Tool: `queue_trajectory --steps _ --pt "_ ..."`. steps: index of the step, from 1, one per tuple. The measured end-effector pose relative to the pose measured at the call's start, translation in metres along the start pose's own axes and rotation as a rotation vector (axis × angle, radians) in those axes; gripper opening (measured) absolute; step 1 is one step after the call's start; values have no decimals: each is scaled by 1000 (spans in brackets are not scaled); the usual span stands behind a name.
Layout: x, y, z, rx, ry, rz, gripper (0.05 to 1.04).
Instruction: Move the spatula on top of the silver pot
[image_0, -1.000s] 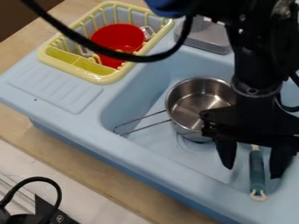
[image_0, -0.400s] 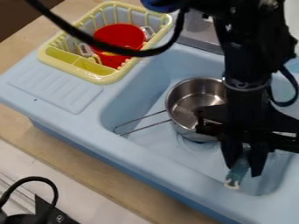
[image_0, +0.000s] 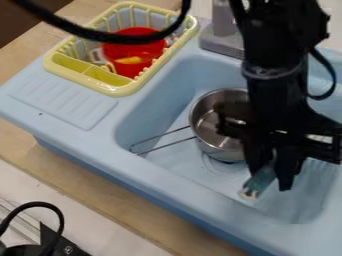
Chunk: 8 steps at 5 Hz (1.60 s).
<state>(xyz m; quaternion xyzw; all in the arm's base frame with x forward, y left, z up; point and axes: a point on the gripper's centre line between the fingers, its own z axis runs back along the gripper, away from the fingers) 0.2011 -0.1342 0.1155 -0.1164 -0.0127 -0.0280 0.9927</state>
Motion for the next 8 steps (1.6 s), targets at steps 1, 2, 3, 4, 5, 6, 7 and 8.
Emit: queue_trajectory --steps 1,2,3,4,5,6,7,8 --pt "-4 -4 17 -2 -55 -2 239" --pt "-4 -3 29 0 -98 19 239" --pt "-1 8 38 108 -127 173 239" --pt "2 20 37 123 -120 272 239" --pt "3 35 36 108 -91 351 239" --pt "1 47 33 116 -38 324 239" --pt "-1 58 32 124 -18 298 239" --pt "-4 68 31 146 12 233 239"
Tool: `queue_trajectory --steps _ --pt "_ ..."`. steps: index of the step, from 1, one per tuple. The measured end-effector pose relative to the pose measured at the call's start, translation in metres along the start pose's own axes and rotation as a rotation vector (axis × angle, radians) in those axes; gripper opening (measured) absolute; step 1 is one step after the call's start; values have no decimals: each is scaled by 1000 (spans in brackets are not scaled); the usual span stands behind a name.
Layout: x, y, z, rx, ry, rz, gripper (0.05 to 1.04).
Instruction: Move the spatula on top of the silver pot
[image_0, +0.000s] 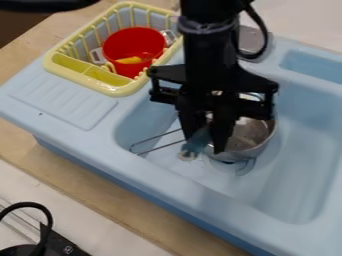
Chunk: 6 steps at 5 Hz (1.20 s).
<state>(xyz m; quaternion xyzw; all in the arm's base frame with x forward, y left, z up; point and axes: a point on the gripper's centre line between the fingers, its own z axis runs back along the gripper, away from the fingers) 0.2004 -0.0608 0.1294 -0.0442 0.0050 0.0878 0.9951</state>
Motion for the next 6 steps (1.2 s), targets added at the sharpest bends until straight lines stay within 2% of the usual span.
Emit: queue_trajectory --steps 1,3,5,6 --pt "4 11 -1 35 6 -37 239" --pt "13 20 -16 83 65 -98 239" --pt "18 20 -15 83 61 -177 239" --pt "17 14 -15 66 53 -226 239"
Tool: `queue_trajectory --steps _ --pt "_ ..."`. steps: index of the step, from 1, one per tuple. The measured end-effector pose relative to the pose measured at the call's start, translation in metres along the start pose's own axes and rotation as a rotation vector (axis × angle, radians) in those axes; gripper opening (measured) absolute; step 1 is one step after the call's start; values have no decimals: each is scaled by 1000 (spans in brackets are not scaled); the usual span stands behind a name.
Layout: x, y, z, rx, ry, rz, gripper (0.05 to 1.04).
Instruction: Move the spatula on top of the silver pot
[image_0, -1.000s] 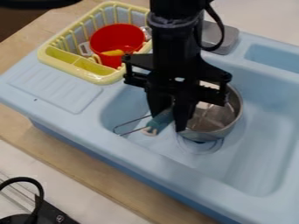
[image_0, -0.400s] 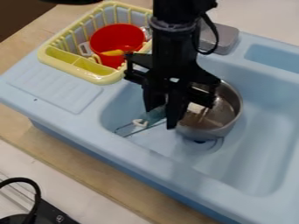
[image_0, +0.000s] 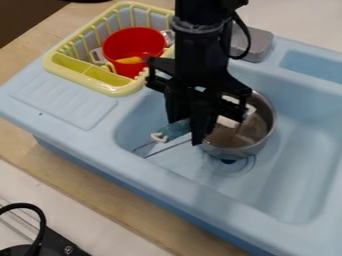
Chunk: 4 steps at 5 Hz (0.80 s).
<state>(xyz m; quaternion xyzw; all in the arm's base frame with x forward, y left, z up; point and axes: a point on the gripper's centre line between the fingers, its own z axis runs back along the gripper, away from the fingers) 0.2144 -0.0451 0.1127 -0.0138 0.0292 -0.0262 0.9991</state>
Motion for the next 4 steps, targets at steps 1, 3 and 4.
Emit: queue_trajectory --steps 1,3,4 --pt "-5 -3 5 -3 -16 -33 239" --pt "-5 8 -3 -2 50 -9 566" --pt "-6 11 -2 -2 60 -2 856"
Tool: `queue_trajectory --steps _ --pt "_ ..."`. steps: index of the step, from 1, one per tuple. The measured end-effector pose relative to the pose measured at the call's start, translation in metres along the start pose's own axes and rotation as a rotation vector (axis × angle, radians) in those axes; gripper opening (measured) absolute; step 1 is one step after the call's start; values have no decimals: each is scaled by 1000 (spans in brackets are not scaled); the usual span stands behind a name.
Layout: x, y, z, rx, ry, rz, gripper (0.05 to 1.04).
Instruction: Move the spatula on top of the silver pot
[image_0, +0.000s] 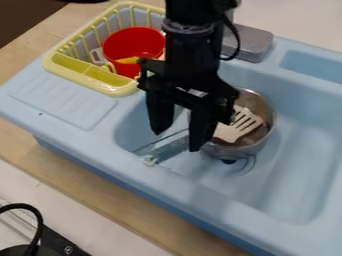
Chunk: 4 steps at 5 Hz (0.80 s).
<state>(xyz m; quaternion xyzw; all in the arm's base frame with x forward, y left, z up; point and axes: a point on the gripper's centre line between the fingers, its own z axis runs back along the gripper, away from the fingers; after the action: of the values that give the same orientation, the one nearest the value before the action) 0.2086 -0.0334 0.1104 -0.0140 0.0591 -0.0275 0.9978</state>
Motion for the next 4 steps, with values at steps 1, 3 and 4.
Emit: queue_trajectory --steps 1,3,4 --pt "0 4 6 0 -7 4 1009" --pt "10 5 27 4 -84 -21 1001" --pt "19 7 29 61 -149 -7 1001"
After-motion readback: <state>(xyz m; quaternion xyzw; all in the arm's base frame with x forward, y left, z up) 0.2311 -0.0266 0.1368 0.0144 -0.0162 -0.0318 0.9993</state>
